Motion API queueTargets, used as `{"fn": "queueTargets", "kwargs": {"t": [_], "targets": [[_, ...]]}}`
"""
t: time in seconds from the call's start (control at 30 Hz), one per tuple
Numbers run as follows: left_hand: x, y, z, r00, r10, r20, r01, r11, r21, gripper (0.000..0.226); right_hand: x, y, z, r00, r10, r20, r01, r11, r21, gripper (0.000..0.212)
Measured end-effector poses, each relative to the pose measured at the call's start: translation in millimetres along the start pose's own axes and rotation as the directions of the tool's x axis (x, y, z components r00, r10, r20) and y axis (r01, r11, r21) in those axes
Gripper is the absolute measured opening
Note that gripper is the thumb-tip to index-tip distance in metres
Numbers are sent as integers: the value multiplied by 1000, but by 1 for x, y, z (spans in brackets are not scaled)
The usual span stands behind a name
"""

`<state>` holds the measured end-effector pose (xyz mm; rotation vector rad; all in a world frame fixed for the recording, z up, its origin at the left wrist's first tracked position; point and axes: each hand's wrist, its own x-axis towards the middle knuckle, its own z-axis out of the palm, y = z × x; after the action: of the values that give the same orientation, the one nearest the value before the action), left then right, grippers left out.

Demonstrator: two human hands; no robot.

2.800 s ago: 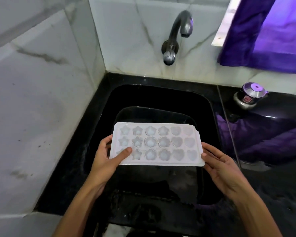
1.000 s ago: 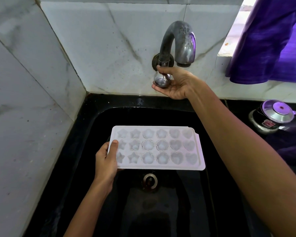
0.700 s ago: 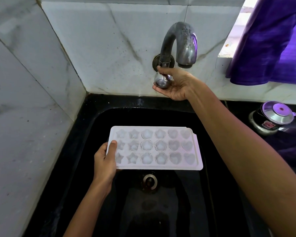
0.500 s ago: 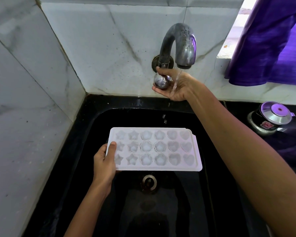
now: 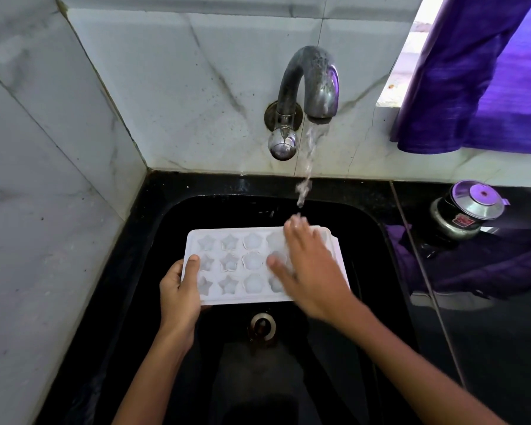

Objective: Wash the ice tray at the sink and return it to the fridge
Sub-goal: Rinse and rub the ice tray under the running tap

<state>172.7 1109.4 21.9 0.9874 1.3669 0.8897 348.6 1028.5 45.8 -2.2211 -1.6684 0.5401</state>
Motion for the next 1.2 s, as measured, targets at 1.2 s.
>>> {"fn": "queueTargets", "kwargs": {"t": [1.2], "targets": [[-3,8,10,996,78,-41,-80,995,-60,19,-40,4,0,1000,-23,20,26,979,-202,99]]}}
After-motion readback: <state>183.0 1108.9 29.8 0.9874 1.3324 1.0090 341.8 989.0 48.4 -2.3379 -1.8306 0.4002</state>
